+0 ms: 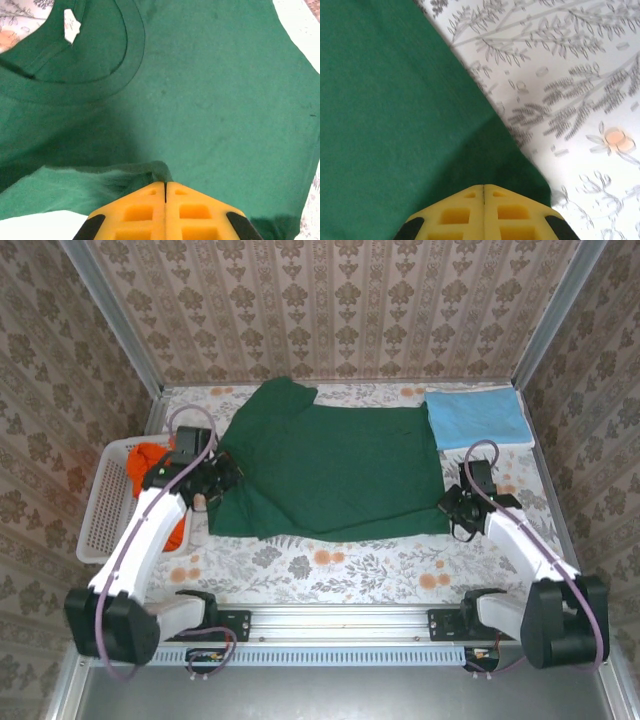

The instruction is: Fold and stack the t-shirts

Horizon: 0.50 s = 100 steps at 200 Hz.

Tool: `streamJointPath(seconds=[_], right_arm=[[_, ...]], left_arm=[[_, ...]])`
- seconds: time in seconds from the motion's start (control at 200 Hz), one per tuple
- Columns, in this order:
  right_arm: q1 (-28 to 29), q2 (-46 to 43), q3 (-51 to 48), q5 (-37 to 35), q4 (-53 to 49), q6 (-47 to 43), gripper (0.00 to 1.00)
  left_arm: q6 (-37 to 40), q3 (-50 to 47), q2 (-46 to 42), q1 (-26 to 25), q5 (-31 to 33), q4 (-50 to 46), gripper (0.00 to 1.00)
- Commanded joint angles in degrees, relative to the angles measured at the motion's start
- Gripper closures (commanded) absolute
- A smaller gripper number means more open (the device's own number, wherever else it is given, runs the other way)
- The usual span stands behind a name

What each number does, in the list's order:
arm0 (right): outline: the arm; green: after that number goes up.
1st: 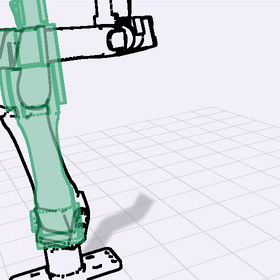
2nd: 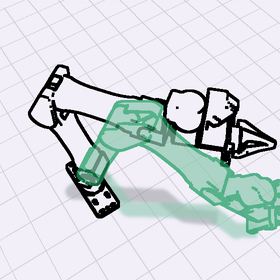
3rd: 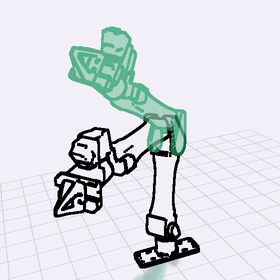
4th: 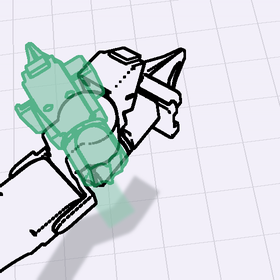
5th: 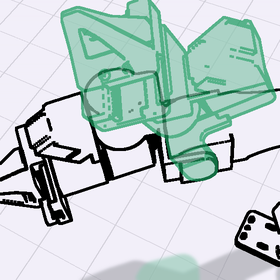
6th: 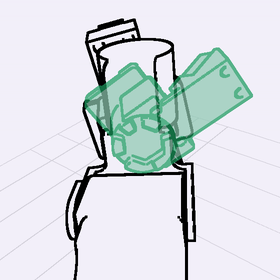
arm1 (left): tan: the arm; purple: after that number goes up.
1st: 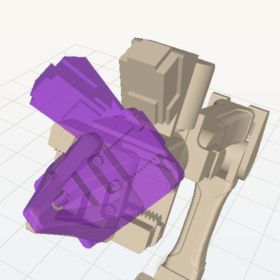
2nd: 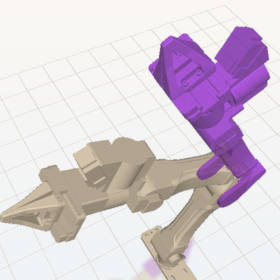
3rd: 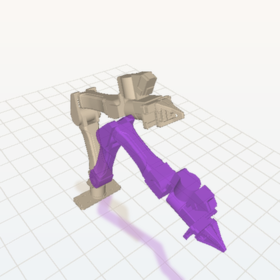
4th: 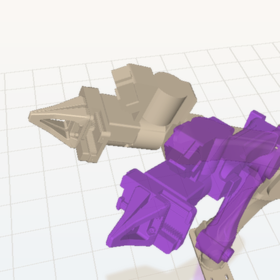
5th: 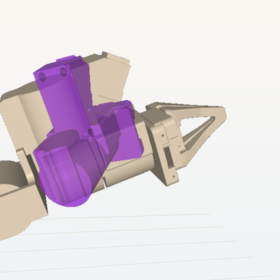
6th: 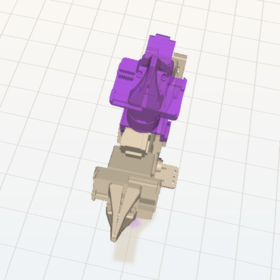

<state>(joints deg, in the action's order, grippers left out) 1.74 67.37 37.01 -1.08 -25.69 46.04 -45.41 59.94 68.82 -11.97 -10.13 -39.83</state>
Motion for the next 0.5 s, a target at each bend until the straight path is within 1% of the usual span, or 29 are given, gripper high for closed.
streamJointPath(seconds=[0.0, 0.085, 0.13, 0.14, 0.2, 0.375, 0.445, 0.485, 0.495], right_arm=[[-0.5, 5.4, 4.0, -4.2, 3.3, -1.9, 1.0], [-1.0, 9.8, 6.3, -5.0, 4.1, -2.2, 1.0], [-1.2, 11.8, 7.5, -5.0, 4.4, -2.3, 1.0], [-1.2, 13.5, 8.0, -5.0, 4.6, -2.4, 1.0], [-1.5, 16.7, 9.6, -5.0, 4.7, -2.6, 1.0], [-2.3, 22.3, 12.3, -4.5, 5.3, -2.5, 1.0], [-2.7, 23.5, 12.9, -4.3, 5.7, -2.6, 1.0], [-3.0, 24.0, 13.2, -4.4, 5.5, -2.7, 1.0], [-3.1, 24.4, 13.5, -4.4, 5.4, -2.8, 0.98]], left_arm=[[3.8, 6.0, 6.7, 2.0, -3.1, 2.7, 1.0], [4.2, 9.5, 12.1, 2.8, -3.0, 2.8, 1.0], [4.3, 11.0, 14.9, 3.5, -4.3, 3.0, 1.0], [4.3, 11.3, 15.3, 3.6, -4.5, 3.0, 1.0], [4.6, 13.4, 18.4, 3.9, -4.9, 2.9, 1.0], [6.0, 17.8, 25.6, 4.5, -4.4, 1.7, 1.0], [5.8, 18.4, 27.2, 5.1, -4.1, 1.8, 0.96], [5.5, 18.7, 27.8, 5.5, -3.8, 2.2, 0.88], [5.4, 18.8, 28.0, 5.7, -3.7, 2.3, 0.86]])
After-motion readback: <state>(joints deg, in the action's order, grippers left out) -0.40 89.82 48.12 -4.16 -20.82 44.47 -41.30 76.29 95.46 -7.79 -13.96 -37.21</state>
